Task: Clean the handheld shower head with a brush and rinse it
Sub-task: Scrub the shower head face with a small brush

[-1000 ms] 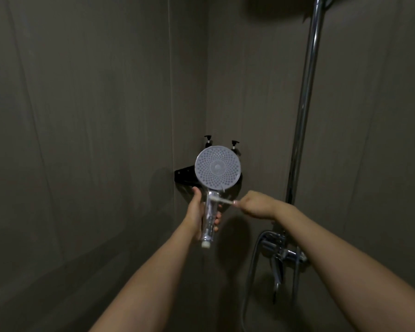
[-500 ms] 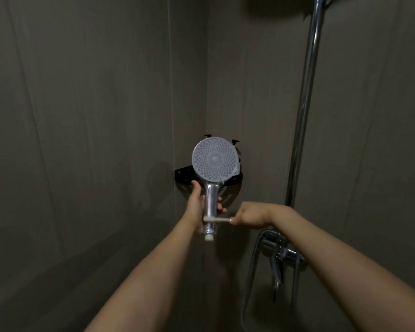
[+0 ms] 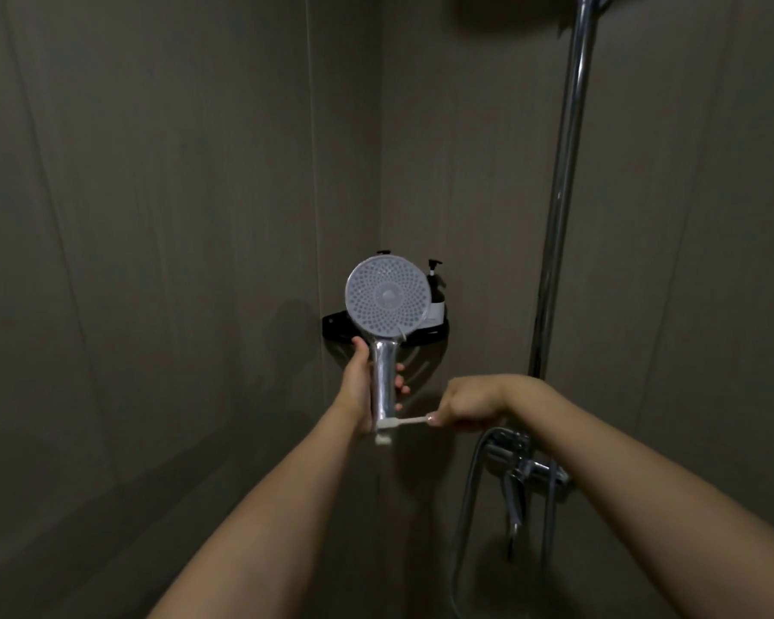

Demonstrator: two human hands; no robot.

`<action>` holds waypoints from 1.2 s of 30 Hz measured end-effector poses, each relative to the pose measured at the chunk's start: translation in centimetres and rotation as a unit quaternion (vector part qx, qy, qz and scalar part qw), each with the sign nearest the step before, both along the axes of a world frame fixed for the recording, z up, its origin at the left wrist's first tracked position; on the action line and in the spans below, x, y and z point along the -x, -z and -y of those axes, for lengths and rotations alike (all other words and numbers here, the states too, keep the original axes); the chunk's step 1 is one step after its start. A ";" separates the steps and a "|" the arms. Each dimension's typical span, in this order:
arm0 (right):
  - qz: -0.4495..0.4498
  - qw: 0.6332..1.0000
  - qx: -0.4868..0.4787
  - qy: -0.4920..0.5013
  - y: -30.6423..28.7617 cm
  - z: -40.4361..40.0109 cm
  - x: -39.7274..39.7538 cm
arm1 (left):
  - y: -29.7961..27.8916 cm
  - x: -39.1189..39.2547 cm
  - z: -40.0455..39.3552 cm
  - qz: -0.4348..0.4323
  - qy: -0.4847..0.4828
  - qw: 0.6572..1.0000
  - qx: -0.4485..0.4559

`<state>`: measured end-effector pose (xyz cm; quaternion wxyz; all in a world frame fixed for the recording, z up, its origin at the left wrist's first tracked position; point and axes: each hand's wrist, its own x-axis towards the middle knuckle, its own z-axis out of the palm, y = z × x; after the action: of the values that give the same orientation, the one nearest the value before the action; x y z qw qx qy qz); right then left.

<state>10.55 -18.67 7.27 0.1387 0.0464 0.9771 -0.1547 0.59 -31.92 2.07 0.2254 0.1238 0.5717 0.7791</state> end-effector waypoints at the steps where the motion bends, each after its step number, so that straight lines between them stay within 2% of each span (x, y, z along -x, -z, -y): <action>1: -0.002 1.000 -0.014 -0.004 0.1 0.0 0.0 | -0.2 0.0 -0.1 0.000 -0.004 1.000 0.001; 4: 0.018 0.998 -0.059 0.015 -0.1 -1.1 -0.4 | -0.6 0.1 -0.3 -0.002 -0.020 1.000 0.007; 8: -0.016 0.999 -0.039 -0.028 -0.1 0.0 -0.6 | -1.0 0.2 -0.6 0.005 -0.028 0.999 -0.017; 10: -0.032 0.996 -0.074 -0.045 0.3 0.8 -0.3 | -1.3 0.2 -0.8 0.012 -0.022 0.999 -0.029; 13: -0.028 0.991 -0.128 -0.013 -0.3 -0.5 -0.7 | -1.4 0.5 -0.5 0.007 -0.031 0.999 -0.021; 18: -0.063 0.995 -0.057 -0.047 -0.5 0.1 -0.3 | -1.3 0.4 -0.8 0.018 -0.041 0.998 -0.039; 23: -0.082 0.994 -0.068 -0.012 -1.7 -0.8 -0.8 | -0.7 0.2 -0.4 0.035 -0.028 0.997 -0.065; 27: -0.101 0.995 -0.003 -0.025 -1.0 -0.4 -0.1 | -1.1 0.1 -0.5 0.032 -0.032 0.993 -0.108; 36: -0.031 0.996 -0.077 -0.023 -0.7 -0.3 0.0 | -0.9 0.3 -0.3 0.014 -0.038 0.997 -0.064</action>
<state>10.50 -18.35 7.96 0.1076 0.0291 0.9908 -0.0773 0.31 -31.60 2.95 0.1955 0.1056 0.5215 0.8238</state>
